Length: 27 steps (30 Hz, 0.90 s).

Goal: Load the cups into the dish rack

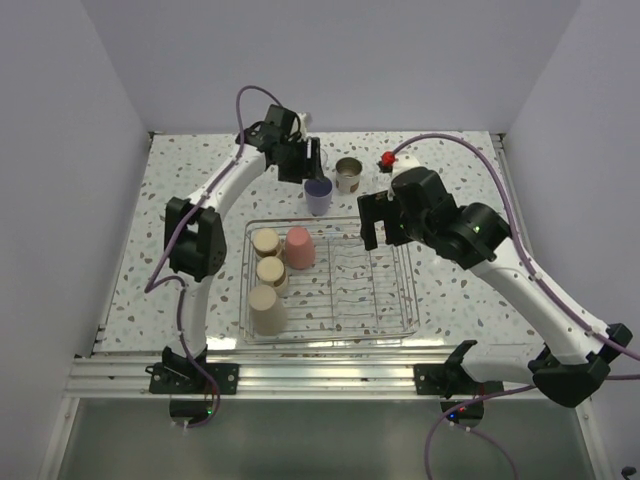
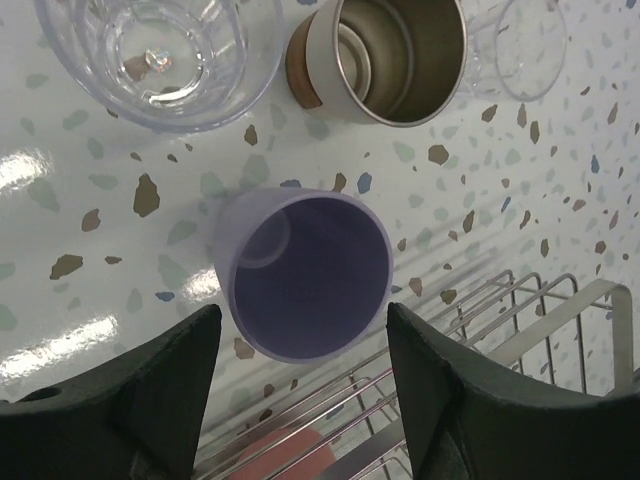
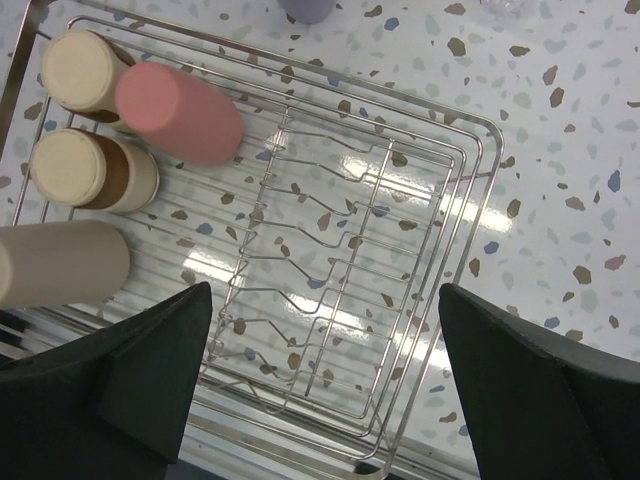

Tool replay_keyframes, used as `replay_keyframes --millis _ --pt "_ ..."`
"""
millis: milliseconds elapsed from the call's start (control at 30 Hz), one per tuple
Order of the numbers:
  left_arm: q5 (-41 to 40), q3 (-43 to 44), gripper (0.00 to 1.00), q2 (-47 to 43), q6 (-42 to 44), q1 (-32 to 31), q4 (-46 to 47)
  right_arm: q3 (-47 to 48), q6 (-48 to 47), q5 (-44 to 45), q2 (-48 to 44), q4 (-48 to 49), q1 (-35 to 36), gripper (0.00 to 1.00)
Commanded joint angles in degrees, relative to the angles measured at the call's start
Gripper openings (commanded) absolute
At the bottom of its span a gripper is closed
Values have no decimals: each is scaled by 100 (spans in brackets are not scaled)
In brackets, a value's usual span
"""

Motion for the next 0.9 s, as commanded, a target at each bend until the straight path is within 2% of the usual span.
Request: replay_keyframes --millis 0,300,400,500,533,600,633,800,867 --pt "-109 -234 70 -85 248 -37 -28 -66 -17 119 -63 48 -37 98" --pt "-381 -182 66 232 336 -46 -90 -312 -88 84 -116 40 -73 98" --pt "-372 -147 56 337 327 -46 -55 -321 -131 93 -98 13 -73 98" --pt "-337 -138 41 451 318 -45 15 -294 -140 84 -72 -4 -81 98" --pt "-303 -121 28 469 327 -46 16 -286 -140 84 -54 -4 -90 98" --pt "-320 -94 15 514 345 -37 24 -251 -123 66 -37 -13 -82 98" --pt "-389 -85 0 514 345 -45 16 -233 -123 75 -10 -30 -81 98" --pt "-390 38 0 216 319 -28 -107 -58 -202 136 86 -109 -81 98" --pt "-364 -198 0 -187 205 -28 23 48 -228 198 148 -127 -82 98"
